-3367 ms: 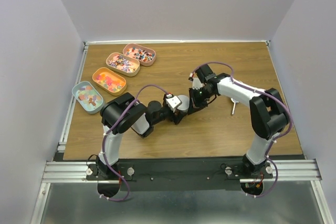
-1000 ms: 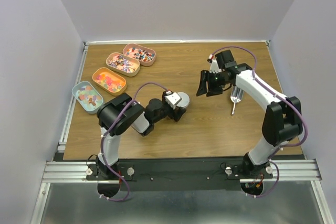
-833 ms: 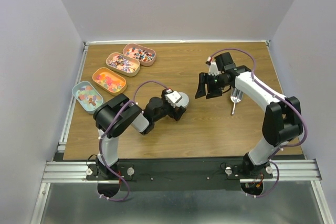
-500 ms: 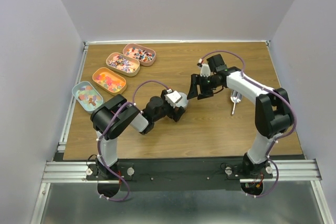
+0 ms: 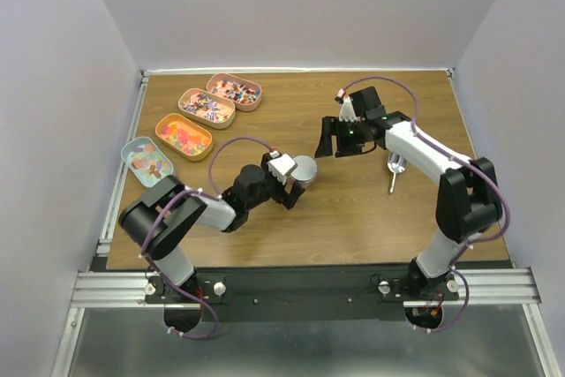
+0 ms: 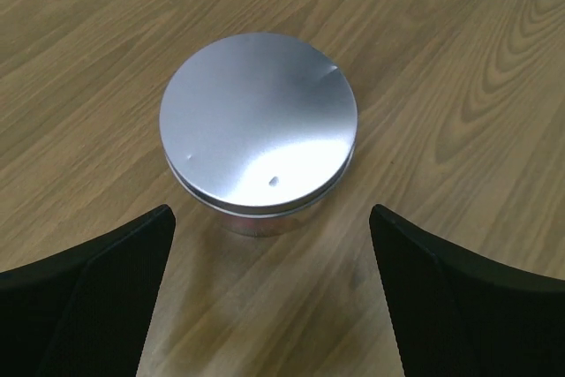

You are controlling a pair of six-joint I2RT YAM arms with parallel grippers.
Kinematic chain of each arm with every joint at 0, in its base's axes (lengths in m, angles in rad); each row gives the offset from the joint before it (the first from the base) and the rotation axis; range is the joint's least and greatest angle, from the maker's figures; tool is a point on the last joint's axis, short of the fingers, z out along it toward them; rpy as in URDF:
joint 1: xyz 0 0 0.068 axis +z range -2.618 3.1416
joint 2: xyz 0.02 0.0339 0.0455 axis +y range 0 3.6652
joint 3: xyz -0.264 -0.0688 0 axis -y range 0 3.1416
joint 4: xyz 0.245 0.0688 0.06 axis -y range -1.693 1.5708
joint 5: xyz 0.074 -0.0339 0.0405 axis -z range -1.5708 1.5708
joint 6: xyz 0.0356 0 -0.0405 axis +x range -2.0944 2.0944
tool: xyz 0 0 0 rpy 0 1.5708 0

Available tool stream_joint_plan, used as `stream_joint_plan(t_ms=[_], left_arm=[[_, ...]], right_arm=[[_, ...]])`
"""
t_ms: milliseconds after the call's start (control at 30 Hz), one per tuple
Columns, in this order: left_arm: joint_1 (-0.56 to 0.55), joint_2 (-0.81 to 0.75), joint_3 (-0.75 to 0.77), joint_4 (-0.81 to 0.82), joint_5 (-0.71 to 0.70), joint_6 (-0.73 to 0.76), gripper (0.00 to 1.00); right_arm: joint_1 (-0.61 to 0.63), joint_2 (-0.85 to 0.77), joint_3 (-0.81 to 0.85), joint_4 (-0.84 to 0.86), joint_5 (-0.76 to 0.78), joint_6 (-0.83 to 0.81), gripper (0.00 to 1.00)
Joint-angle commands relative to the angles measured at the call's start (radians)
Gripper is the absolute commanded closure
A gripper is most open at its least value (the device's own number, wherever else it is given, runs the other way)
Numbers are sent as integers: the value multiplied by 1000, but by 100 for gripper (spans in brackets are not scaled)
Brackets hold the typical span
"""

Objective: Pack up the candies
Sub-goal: Reset both arms

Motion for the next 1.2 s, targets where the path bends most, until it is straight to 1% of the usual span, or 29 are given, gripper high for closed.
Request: stream_joint_plan(t_ms=[0, 33, 67, 100, 133, 167, 200, 233, 267, 300, 333, 367, 400, 433, 467, 500, 533, 567, 600, 633, 700, 733, 800, 833, 933, 1000, 1167], left_arm=[[-14, -179, -70, -146, -45, -77, 2], [-14, -272, -77, -179, -86, -111, 2], [-14, -326, -89, -225, -94, -131, 2], [-14, -385, -84, -267, -104, -134, 2], [-14, -505, -68, -319, -134, -142, 2], [-14, -563, -25, -436, -188, -139, 2], [-11, -618, 3, -501, -226, -139, 2], [-9, -711, 38, -569, -313, -143, 2], [-7, -753, 108, -692, -350, -139, 2], [-6, -790, 145, -753, -387, -134, 3], [-6, -851, 182, -808, -456, -131, 3], [-7, -879, 251, -904, -493, -139, 3], [-4, -906, 282, -952, -527, -155, 3], [-6, -960, 313, -1000, -609, -178, 3], [-4, -985, 365, -1084, -654, -203, 2], [-4, -1014, 385, -1120, -689, -252, 1], [-3, -1070, 403, -1149, -749, -263, 1], [-4, -1103, 422, -1183, -768, -266, 1], [-4, -1138, 422, -1188, -794, -265, 1], [-4, -1205, 419, -1192, -840, -265, 1], [-4, -1273, 400, -1203, -892, -265, 1], [-6, -1339, 393, -1209, -938, -266, 1], [-6, -1400, 374, -1223, -972, -271, 1], [-4, -1460, 367, -1226, -993, -272, 1], [-4, -1551, 334, -1223, -1013, -278, 1], [-6, -1577, 315, -1226, -1018, -288, 1], [-6, -1612, 284, -1215, -1041, -295, 1]], right_arm=[[-49, -171, -52, 2, 194, 34, 19], [-56, -197, -56, -7, 229, 35, 19], [-60, -232, -64, -14, 269, 35, 19], [-68, -290, -73, -21, 364, 37, 19], [-71, -326, -79, -41, 422, 38, 18], [-71, -358, -85, -46, 472, 40, 18], [-72, -428, -107, -50, 560, 40, 18], [-74, -462, -118, -57, 605, 47, 18], [-74, -496, -128, -61, 647, 49, 17], [-74, -536, -142, -66, 724, 49, 17], [-74, -609, -166, -70, 763, 49, 16], [-74, -652, -180, -72, 794, 49, 16], [-74, -691, -191, -75, 855, 44, 14], [-74, -773, -216, -74, 880, 47, 14], [-74, -812, -228, -73, 909, 49, 13], [-76, -849, -239, -73, 943, 49, 9], [-74, -889, -252, -73, 958, 47, 7], [-74, -957, -278, -72, 968, 46, 5], [-74, -996, -292, -70, 984, 44, 0], [-74, -1027, -305, -70, 989, 43, 0], [-76, -1106, -340, -69, 1001, 31, 0], [-74, -1127, -349, -70, 1007, 32, 0], [-72, -1191, -380, -66, 1032, 27, 0], [-74, -1214, -391, -57, 1041, 26, 0], [-74, -1292, -424, -26, 1067, 11, 0], [-74, -1323, -435, -14, 1092, 9, 0], [-74, -1380, -463, 6, 1084, -32, 0]])
